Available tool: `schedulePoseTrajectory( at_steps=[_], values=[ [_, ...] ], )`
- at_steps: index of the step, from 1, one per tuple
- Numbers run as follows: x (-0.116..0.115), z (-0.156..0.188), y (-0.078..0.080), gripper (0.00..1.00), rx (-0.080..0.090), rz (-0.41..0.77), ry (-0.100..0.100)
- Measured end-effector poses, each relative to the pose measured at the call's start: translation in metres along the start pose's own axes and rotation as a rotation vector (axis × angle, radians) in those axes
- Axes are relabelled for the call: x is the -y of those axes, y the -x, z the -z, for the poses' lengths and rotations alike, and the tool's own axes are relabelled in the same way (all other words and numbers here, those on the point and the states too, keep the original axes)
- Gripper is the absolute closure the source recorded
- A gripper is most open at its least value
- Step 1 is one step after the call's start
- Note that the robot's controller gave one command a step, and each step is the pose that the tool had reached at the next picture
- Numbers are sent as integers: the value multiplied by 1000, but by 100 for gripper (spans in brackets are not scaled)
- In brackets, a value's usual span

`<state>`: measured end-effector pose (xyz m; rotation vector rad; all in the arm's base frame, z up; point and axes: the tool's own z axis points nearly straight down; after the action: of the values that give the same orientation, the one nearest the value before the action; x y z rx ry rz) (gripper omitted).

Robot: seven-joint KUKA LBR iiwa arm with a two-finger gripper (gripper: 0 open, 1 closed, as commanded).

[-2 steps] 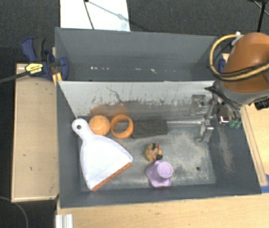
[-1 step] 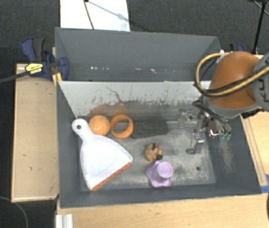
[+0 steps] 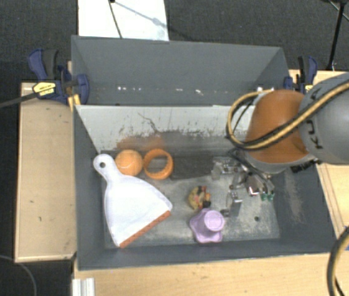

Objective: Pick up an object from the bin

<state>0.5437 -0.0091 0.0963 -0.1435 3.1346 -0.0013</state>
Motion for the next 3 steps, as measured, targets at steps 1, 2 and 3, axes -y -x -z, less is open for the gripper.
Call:
schedulePoseTrajectory(
  at_steps=[1, 2, 3],
  values=[
    [-31, -18, -4, 0, -3, -63, 5],
    [-63, -26, -2, 100, -2, 41, 1],
    [-63, -26, -2, 100, -2, 43, 1]
  ],
)
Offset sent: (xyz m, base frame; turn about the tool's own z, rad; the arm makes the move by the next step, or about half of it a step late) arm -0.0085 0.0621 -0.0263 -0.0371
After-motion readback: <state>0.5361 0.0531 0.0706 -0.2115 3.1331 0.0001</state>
